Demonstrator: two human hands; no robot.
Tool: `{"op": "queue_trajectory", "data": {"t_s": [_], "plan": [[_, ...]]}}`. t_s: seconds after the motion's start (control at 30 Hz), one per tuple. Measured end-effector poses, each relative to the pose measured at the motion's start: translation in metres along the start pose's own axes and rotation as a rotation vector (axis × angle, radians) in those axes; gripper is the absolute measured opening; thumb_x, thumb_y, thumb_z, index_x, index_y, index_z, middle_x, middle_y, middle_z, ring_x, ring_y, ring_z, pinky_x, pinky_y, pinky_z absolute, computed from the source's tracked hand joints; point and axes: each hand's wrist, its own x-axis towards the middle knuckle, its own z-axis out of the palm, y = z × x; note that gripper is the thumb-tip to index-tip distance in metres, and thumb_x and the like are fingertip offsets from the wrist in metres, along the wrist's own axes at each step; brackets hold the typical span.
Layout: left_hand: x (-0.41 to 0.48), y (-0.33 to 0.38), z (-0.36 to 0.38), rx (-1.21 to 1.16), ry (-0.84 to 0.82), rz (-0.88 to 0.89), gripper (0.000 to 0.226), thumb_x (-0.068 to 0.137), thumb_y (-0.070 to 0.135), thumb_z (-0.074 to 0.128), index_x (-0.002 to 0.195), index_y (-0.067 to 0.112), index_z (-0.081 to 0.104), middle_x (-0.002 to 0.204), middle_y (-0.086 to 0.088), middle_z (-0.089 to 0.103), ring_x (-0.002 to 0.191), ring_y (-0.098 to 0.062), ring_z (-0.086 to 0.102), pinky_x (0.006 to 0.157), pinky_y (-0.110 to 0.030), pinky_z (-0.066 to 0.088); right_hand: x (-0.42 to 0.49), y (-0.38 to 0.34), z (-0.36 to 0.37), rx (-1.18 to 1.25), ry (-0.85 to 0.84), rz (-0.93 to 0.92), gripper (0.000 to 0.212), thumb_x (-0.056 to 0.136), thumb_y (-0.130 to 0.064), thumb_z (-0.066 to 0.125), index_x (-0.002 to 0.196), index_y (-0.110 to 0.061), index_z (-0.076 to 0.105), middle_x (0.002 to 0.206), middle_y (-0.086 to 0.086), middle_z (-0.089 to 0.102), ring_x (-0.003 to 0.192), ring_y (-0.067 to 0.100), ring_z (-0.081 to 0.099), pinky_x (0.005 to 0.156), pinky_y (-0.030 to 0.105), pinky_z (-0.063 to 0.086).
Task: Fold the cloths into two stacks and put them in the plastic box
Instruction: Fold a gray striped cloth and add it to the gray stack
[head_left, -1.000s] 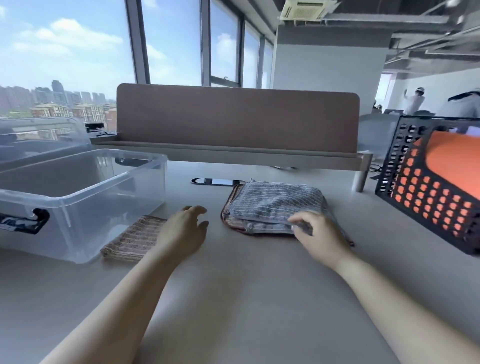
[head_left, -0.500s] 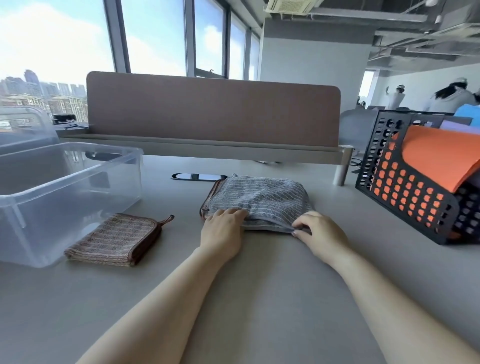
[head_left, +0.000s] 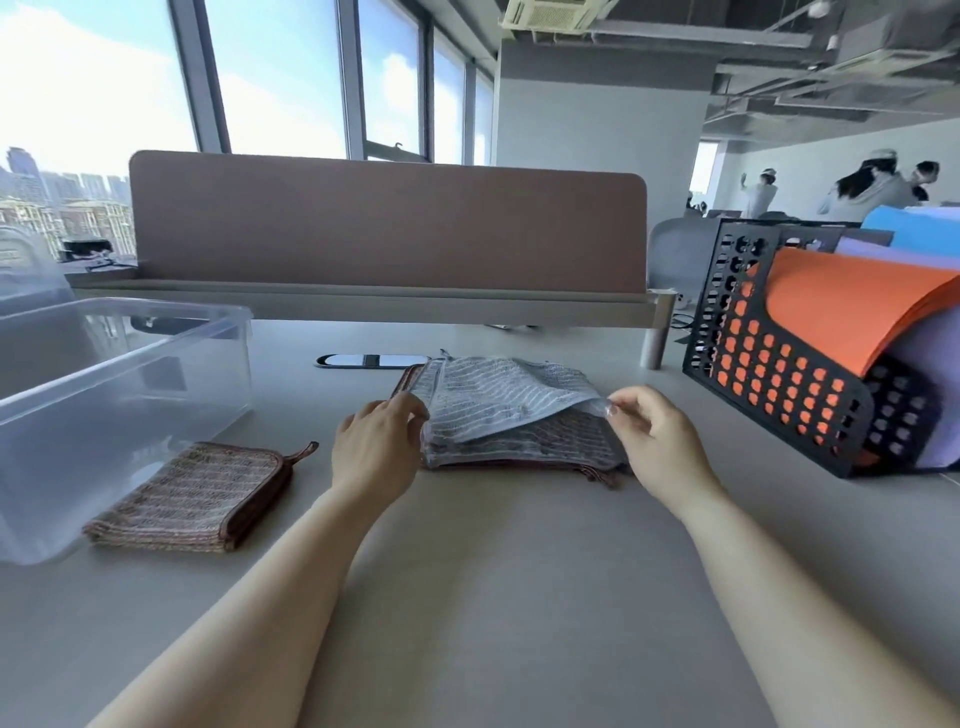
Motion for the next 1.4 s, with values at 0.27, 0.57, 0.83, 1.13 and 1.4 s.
{"op": "queue_trajectory", "data": {"t_s": [0.27, 0.57, 0.83, 1.13, 1.4], "plan": [[-0.014, 0.006, 0.005, 0.068, -0.292, 0.219, 0.041, 0.088, 0.046, 0.054, 0.128, 0.044, 0.047, 0.141, 0.019, 0.045, 0.129, -0.017, 0.042, 0.105, -0.034, 0.035, -0.013, -0.001, -0.012, 0.106, -0.199, 0.167, 0.012, 0.081, -0.009, 0.067, 0.070, -0.004, 0.064, 0.068, 0.005, 0.060, 0.066, 0.013, 0.051, 0.069, 0.032, 0.042], [-0.018, 0.013, -0.020, -0.105, 0.035, 0.253, 0.019, 0.098, 0.028, 0.037, 0.104, 0.018, 0.051, 0.092, -0.001, 0.066, 0.094, -0.028, 0.055, 0.076, -0.033, 0.034, -0.016, -0.001, -0.028, 0.162, -0.228, 0.145, 0.006, 0.081, -0.003, 0.069, 0.082, -0.009, 0.068, 0.075, 0.000, 0.065, 0.066, 0.006, 0.055, 0.064, 0.010, 0.044], [-0.029, -0.014, -0.056, -0.476, -0.536, 0.212, 0.004, 0.087, 0.028, 0.064, 0.085, 0.031, 0.066, 0.075, 0.001, 0.071, 0.065, -0.008, 0.057, 0.066, -0.028, 0.047, -0.015, -0.004, -0.062, 0.114, -0.669, 0.347, 0.025, 0.064, -0.024, 0.077, 0.081, -0.006, 0.071, 0.064, 0.002, 0.060, 0.053, 0.007, 0.043, 0.050, 0.013, 0.035], [-0.013, -0.009, -0.027, -0.496, -0.079, -0.142, 0.006, 0.089, 0.017, 0.060, 0.091, 0.022, 0.063, 0.087, -0.003, 0.068, 0.073, -0.020, 0.060, 0.059, -0.024, 0.046, 0.002, 0.007, -0.006, 0.067, -0.138, 0.257, 0.005, 0.086, -0.017, 0.067, 0.083, -0.013, 0.067, 0.076, 0.000, 0.064, 0.072, 0.014, 0.055, 0.071, 0.027, 0.044], [-0.004, -0.007, 0.001, -0.062, -0.192, -0.189, 0.020, 0.093, 0.043, 0.048, 0.106, 0.033, 0.060, 0.112, 0.000, 0.066, 0.106, -0.029, 0.058, 0.084, -0.035, 0.044, 0.009, 0.027, 0.019, -0.329, -0.216, 0.228, 0.014, 0.089, -0.029, 0.059, 0.076, -0.024, 0.057, 0.078, -0.004, 0.063, 0.077, 0.020, 0.058, 0.070, 0.031, 0.045]]}}
